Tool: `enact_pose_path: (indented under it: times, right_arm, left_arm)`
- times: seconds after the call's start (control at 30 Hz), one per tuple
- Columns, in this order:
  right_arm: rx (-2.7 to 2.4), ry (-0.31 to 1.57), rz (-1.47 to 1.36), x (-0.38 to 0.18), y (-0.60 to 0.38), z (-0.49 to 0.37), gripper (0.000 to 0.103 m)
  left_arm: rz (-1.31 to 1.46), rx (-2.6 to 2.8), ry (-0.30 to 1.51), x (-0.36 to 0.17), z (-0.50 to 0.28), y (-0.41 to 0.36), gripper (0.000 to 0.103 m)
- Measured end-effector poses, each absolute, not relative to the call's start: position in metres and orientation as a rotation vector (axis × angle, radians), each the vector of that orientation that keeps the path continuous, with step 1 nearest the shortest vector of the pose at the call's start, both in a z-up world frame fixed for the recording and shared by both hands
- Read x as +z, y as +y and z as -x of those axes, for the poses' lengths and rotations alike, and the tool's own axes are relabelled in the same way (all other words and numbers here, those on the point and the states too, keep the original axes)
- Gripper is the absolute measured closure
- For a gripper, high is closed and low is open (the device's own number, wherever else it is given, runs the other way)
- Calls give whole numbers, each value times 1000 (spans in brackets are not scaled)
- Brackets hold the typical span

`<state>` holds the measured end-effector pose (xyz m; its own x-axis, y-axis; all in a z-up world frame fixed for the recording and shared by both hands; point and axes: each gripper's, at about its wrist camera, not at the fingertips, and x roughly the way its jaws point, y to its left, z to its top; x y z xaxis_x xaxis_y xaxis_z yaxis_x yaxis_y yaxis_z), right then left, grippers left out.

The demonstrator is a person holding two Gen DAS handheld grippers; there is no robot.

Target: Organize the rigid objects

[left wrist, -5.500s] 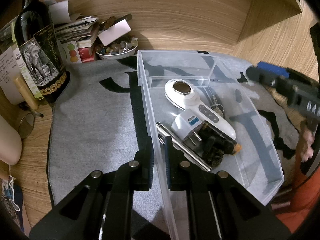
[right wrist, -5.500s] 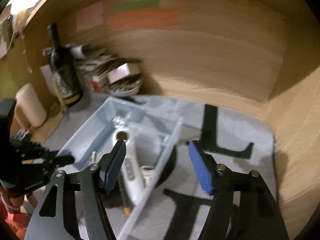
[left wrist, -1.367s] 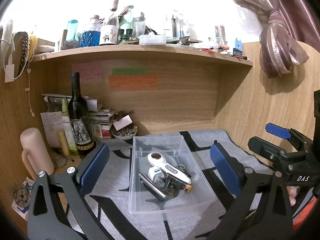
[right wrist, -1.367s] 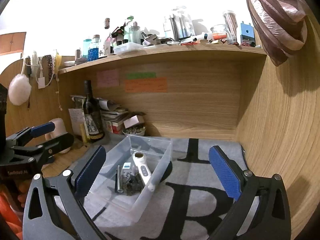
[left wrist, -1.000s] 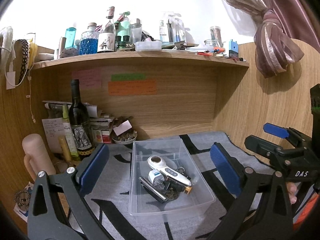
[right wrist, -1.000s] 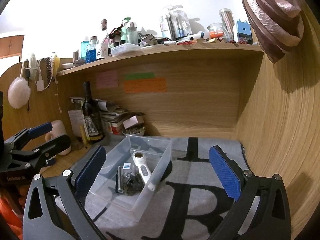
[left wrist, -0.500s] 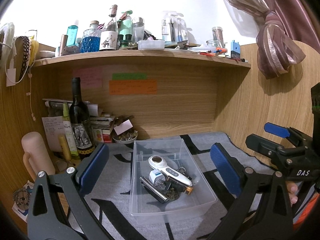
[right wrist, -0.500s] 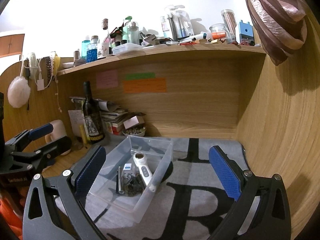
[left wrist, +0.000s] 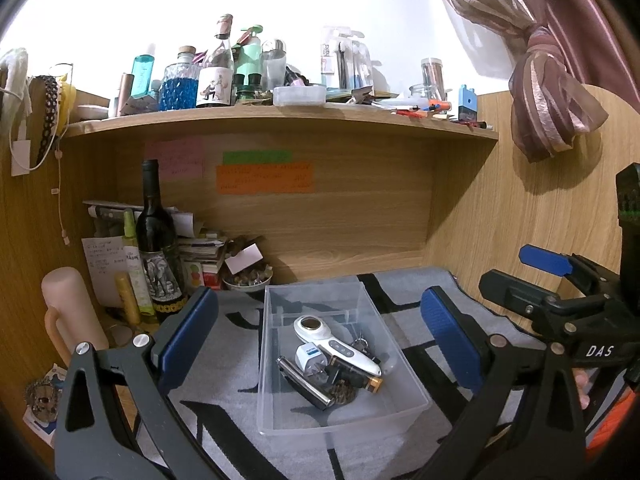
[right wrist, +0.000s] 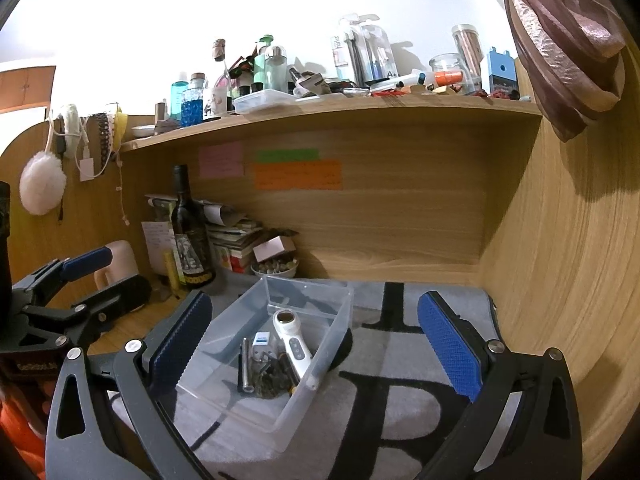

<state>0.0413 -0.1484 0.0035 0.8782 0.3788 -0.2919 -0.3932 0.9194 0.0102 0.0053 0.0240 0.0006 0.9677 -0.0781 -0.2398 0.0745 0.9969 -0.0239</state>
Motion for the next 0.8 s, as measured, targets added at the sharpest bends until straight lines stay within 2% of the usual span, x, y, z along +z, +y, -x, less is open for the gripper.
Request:
enact_pose_path:
  times: [0.8]
  right_arm:
    - [401, 313, 39, 1, -149, -52, 0]
  left_arm:
    - [22, -93, 235, 1, -6, 20, 0]
